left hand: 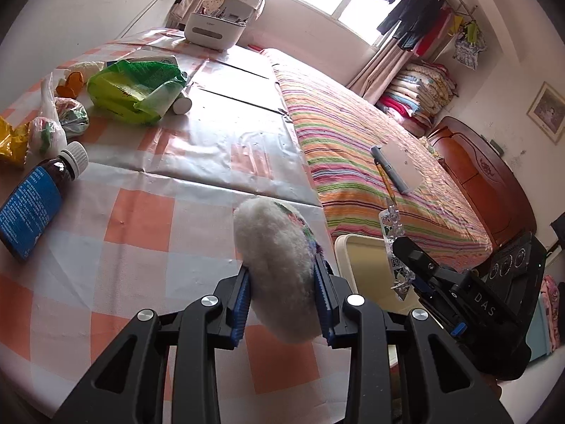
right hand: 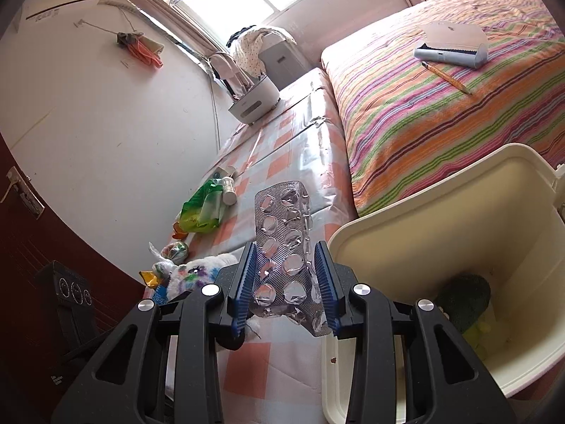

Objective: Collect trash
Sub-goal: 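Carry the blister packs and white plush over the cream bin with both tools, then open the right tool over the bin while the left tool lowers the white plush inside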

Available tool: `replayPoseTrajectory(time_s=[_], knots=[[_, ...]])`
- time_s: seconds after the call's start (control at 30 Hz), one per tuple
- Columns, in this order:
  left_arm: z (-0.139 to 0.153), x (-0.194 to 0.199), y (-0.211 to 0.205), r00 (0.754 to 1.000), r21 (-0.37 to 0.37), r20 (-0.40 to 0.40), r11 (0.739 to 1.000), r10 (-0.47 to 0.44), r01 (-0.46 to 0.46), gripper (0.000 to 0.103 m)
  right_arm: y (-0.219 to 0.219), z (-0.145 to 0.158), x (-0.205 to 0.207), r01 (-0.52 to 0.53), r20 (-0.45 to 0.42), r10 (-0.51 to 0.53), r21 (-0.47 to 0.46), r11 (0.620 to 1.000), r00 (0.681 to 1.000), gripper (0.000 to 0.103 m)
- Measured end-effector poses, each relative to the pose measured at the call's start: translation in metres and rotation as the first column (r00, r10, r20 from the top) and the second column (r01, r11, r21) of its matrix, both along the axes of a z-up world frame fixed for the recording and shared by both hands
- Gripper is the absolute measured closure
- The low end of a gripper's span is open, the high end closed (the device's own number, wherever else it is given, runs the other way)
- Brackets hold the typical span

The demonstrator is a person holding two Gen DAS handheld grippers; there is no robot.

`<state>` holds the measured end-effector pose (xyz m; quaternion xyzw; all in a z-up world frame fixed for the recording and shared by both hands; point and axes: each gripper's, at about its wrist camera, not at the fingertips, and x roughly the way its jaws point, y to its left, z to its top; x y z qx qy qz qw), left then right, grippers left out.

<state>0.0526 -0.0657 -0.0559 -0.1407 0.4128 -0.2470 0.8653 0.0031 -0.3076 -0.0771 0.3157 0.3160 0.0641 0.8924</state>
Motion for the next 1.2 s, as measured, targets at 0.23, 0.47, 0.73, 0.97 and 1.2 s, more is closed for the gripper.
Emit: replayPoseTrajectory(time_s=[0.23, 0.47, 0.73, 0.97, 1.2], knots=[[0.005, -0.005, -0.031, 0.998, 0.024, 0.01, 0.998, -0.06, 0.06, 0.072, -0.015, -0.001, -0.02, 0.111, 0.0, -0.111, -0.072, 0.991, 0.994, 0.069], [0.01, -0.01, -0.059, 0.993, 0.043, 0.021, 0.992, -0.118, 0.117, 0.072, -0.028, 0.005, -0.042, 0.231, 0.034, -0.229, -0.176, 0.957, 0.973, 0.069], [0.014, -0.014, -0.079, 0.987, 0.056, 0.033, 0.986, -0.156, 0.154, 0.072, -0.052, 0.007, -0.055, 0.382, 0.035, -0.388, -0.271, 0.884, 0.921, 0.068], [0.013, -0.015, -0.089, 0.983, 0.063, 0.03, 0.982, -0.18, 0.178, 0.072, -0.069, -0.002, -0.059, 0.416, 0.004, -0.423, -0.193, 0.889, 0.906, 0.029], [0.012, -0.014, -0.098, 0.979, 0.078, 0.03, 0.977, -0.2, 0.197, 0.071, -0.078, -0.002, -0.068, 0.454, 0.03, -0.454, -0.116, 0.883, 0.891, 0.025]])
